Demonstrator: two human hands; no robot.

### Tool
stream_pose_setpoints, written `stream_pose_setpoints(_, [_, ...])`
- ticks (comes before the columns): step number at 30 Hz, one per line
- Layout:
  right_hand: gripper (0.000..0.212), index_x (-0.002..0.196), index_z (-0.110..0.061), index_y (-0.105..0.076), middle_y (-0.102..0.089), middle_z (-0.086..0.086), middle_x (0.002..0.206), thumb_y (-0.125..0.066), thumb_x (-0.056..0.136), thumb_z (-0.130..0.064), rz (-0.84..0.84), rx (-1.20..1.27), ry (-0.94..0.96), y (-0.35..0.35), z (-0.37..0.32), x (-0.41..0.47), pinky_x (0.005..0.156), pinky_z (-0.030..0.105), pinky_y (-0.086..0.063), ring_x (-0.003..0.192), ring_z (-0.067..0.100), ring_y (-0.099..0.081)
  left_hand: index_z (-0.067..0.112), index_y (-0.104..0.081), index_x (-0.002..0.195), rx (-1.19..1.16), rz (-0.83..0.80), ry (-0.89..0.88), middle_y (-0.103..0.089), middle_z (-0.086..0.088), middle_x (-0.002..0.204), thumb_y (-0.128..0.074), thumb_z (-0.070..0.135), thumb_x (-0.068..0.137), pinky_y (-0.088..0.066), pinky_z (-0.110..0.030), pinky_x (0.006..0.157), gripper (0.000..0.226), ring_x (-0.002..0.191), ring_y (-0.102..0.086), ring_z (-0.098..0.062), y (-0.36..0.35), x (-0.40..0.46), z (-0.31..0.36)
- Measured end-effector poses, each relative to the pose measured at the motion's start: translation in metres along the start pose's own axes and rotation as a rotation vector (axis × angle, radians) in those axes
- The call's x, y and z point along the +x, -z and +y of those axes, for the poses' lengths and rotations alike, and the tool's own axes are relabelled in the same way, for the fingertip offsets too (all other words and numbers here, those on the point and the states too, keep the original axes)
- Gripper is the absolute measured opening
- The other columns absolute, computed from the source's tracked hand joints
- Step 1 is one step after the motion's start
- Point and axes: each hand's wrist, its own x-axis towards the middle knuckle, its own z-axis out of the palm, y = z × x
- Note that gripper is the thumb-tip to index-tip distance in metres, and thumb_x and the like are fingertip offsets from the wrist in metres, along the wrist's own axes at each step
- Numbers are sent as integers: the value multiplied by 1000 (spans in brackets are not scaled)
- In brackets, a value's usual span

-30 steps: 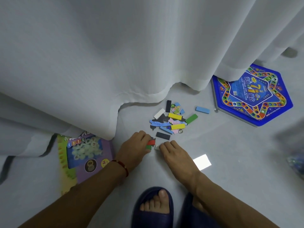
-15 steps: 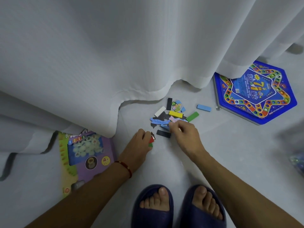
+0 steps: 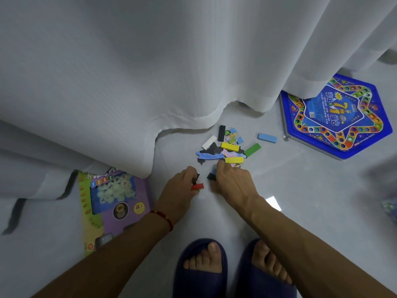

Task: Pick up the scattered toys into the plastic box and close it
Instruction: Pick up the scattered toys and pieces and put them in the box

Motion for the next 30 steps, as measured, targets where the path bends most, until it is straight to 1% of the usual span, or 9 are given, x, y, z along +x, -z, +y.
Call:
stream_pose_setpoints(3, [43, 117, -14, -50, -65, 4, 102, -55, 94, -51, 12, 193, -66, 8, 5, -21, 70, 30, -52, 83, 21, -63, 18, -41, 126, -77, 13, 38, -57, -6, 116, -68, 19, 88, -45, -23, 83, 47, 100, -56, -19, 2, 0, 1])
stream_pose_setpoints(5, [40, 102, -17, -58, -65, -3, 89, -64, 88, -53, 33, 578, -277, 17, 8, -40, 61, 24, -45, 75, 16, -61, 15, -44, 133, -76, 11, 52, -58, -7, 114, -66, 17, 89, -44, -28, 88, 49, 104, -56, -23, -1, 2, -1])
stream_pose_setpoints(9, [38, 85, -7, -56, -43, 2, 64, -59, 91, -44, -149, 1607, -666, 31, 22, -81, 50, 26, -26, 52, 13, -35, 8, -60, 104, 98, 20, -22, -58, -10, 103, -61, 13, 91, -40, -31, 81, 14, 95, -54, -26, -8, 0, 3])
stream_pose_setpoints(11, [36, 100, -5, -53, -40, 5, 69, -54, 94, -41, -202, 1879, -672, 37, 31, -105, 50, 27, -23, 54, 13, -30, 7, -59, 103, 91, 28, -3, -57, -11, 102, -62, 10, 89, -40, -32, 80, 14, 94, -54, -27, -10, -4, 8])
stream_pose_setpoints(13, [34, 105, -5, -57, -55, 10, 81, -51, 95, -37, -223, 2039, -613, 49, 39, -131, 52, 25, -30, 61, 15, -45, 9, -59, 98, 3, 32, 47, -57, -9, 98, -63, 12, 89, -40, -31, 79, 11, 92, -55, -26, -6, -10, 19])
stream_pose_setpoints(18, [38, 106, -2, -59, -58, 23, 98, -42, 82, -26, -71, 2324, -461, 99, 61, -193, 64, 34, -38, 77, 29, -55, 9, -66, 87, -423, -48, 179, -66, -2, 80, -67, 21, 88, -47, -28, 69, 13, 75, -59, -18, 24, -33, 89])
stream_pose_setpoints(22, [48, 115, -4, -66, -59, 16, 91, -43, 81, -28, 281, 2312, -435, 153, 101, -241, 62, 31, -40, 72, 25, -52, 3, -65, 102, -938, -417, 173, -70, -13, 97, -60, 13, 95, -56, -28, 68, 14, 83, -65, -16, 69, -45, 208])
stream_pose_setpoints(26, [32, 111, -6, -63, -63, 10, 89, -42, 94, -23, 696, 2144, -704, 210, 168, -295, 57, 24, -51, 71, 19, -57, 0, -59, 95, -1010, -682, 14, -63, -13, 83, -54, 9, 98, -59, -34, 65, 10, 70, -60, -23, 101, -63, 351])
stream_pose_setpoints(30, [37, 119, 0, -42, -56, 20, 103, -39, 101, -32, 1008, 2145, -932, 252, 238, -345, 74, 42, -53, 78, 33, -64, 2, -52, 90, -849, -767, -163, -58, -16, 89, -51, 3, 97, -59, -46, 77, 7, 81, -68, -41, 110, -77, 466])
